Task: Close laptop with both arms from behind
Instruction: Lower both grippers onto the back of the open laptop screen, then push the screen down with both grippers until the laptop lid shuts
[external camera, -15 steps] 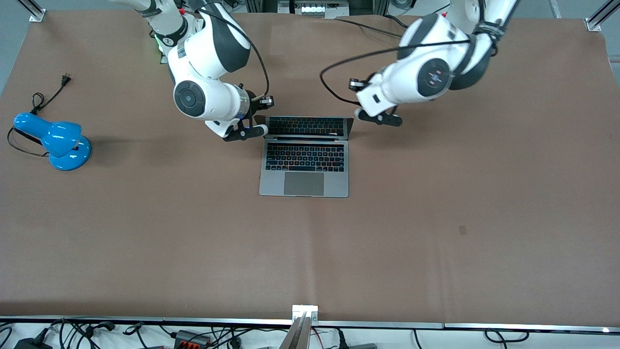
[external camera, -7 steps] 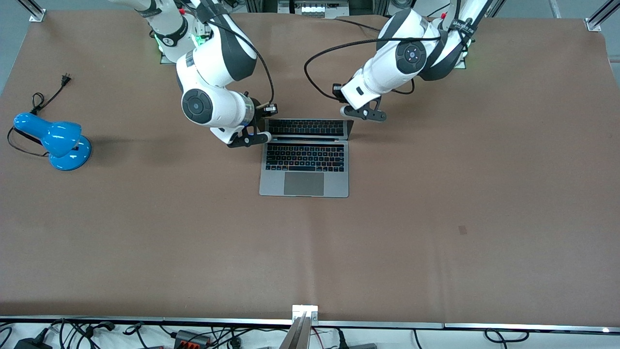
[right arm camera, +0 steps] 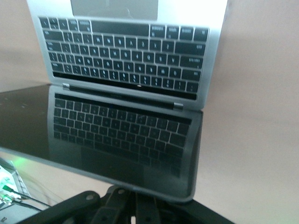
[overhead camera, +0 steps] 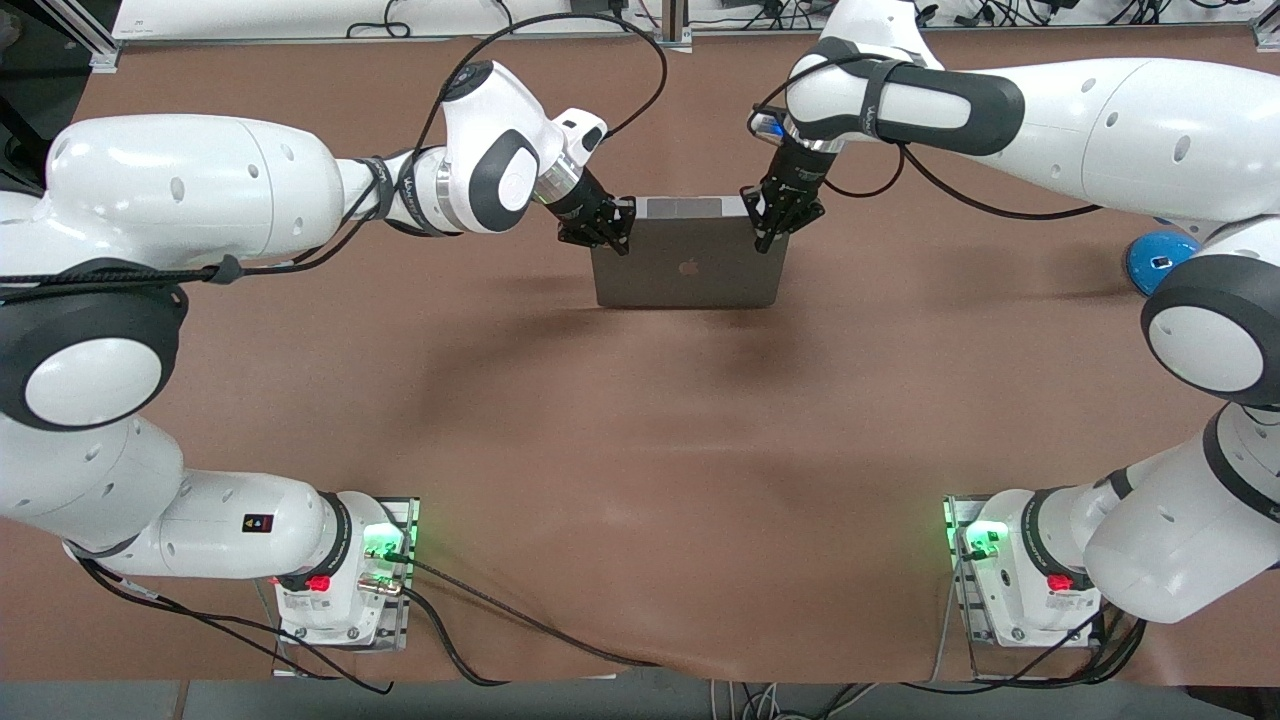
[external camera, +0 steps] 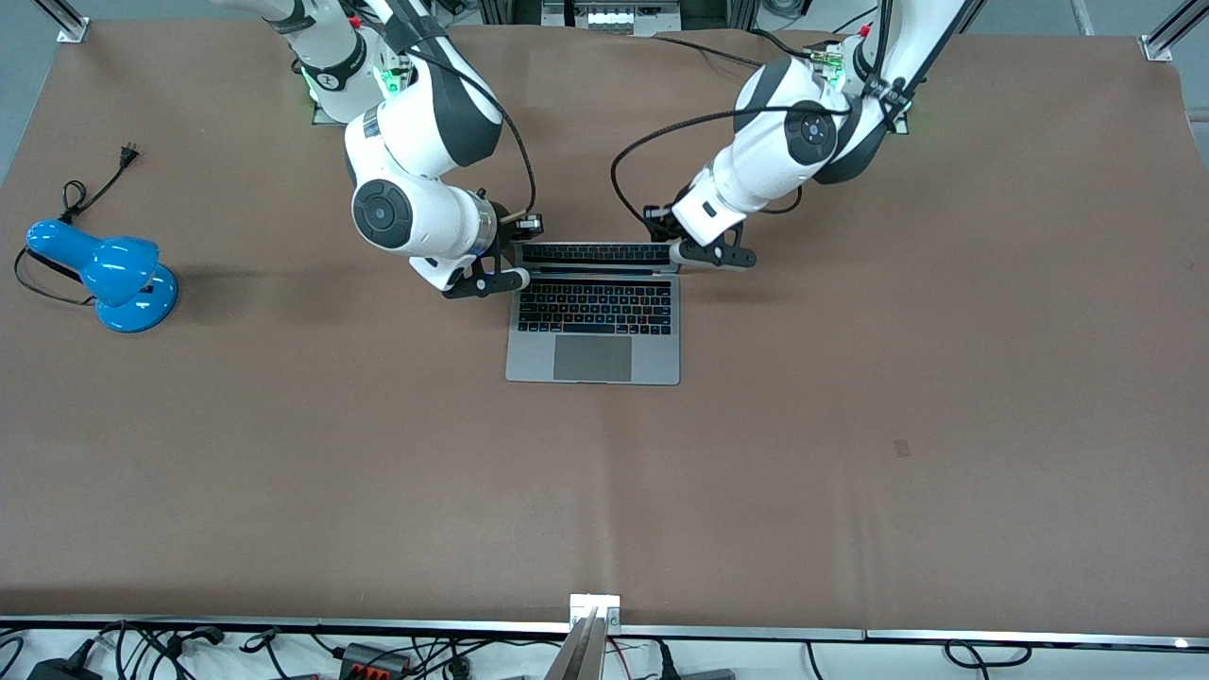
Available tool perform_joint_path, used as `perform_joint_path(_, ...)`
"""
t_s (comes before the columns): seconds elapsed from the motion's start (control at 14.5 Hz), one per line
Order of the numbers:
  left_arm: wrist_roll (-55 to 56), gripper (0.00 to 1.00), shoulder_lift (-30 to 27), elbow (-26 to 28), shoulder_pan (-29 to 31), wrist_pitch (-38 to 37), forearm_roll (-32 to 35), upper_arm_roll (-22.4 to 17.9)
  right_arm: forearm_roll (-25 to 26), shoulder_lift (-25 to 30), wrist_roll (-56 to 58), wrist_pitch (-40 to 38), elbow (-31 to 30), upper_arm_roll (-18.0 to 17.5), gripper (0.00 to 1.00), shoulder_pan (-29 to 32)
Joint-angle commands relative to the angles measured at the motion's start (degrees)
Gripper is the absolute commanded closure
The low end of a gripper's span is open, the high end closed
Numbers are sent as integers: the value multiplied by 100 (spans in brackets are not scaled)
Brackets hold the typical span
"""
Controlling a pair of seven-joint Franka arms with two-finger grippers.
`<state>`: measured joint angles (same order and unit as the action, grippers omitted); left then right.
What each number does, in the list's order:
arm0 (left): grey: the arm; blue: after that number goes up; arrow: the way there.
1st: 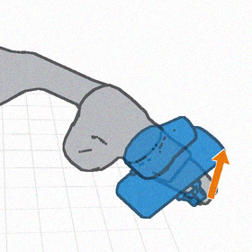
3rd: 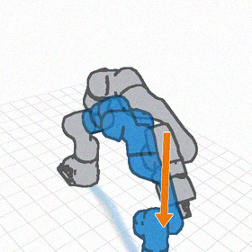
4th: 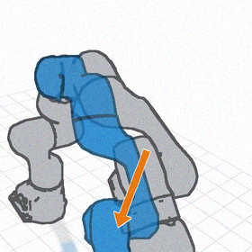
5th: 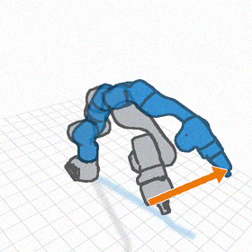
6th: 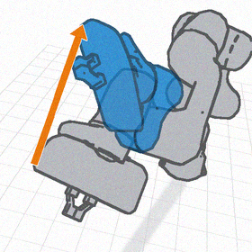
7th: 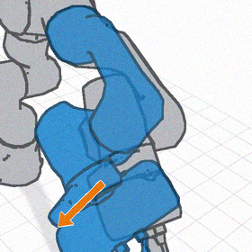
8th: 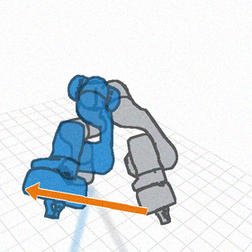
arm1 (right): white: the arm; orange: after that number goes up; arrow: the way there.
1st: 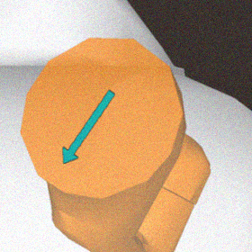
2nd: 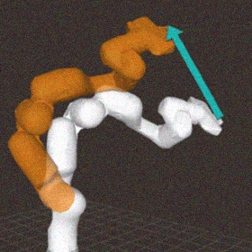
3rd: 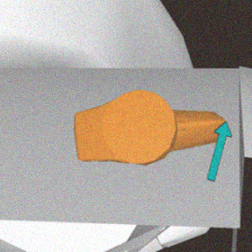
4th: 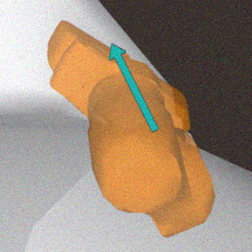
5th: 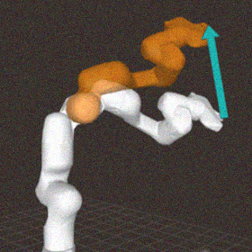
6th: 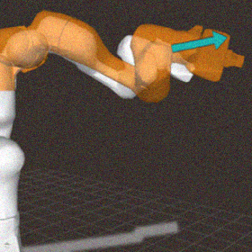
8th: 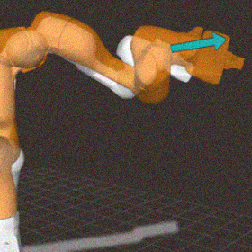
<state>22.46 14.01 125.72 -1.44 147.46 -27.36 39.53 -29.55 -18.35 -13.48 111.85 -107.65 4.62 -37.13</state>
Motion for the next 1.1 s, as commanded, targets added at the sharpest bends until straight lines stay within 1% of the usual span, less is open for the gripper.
perform_joint_path(0.0,-443,99,461,-152,108,458,-32,-6,-77,-370,-50,3,507,30,100,39)
perform_joint_path(0.14,-541,99,558,-179,108,582,-32,-15,-68,-607,-50,47,727,39,100,30)
perform_joint_path(0.34,-550,99,769,-267,100,731,-23,-59,-60,-871,-41,467,798,39,100,57)
perform_joint_path(0.48,-550,99,1032,-320,73,1020,73,-68,-60,-1047,-32,767,816,39,100,57)
perform_joint_path(0.62,-550,99,1313,-416,65,1267,178,-68,-60,-1301,-41,917,1043,39,100,57)
perform_joint_path(0.76,-550,99,1533,-591,56,1356,188,-68,-60,-1539,-41,926,1289,65,100,66)
perform_joint_path(0.89,-567,99,1805,-872,12,1365,196,-182,-60,-1767,-32,926,1526,126,100,74)
perform_joint_path(1.03,-568,99,2060,-1136,3,1365,196,-209,-51,-2040,-41,926,1772,135,100,127)
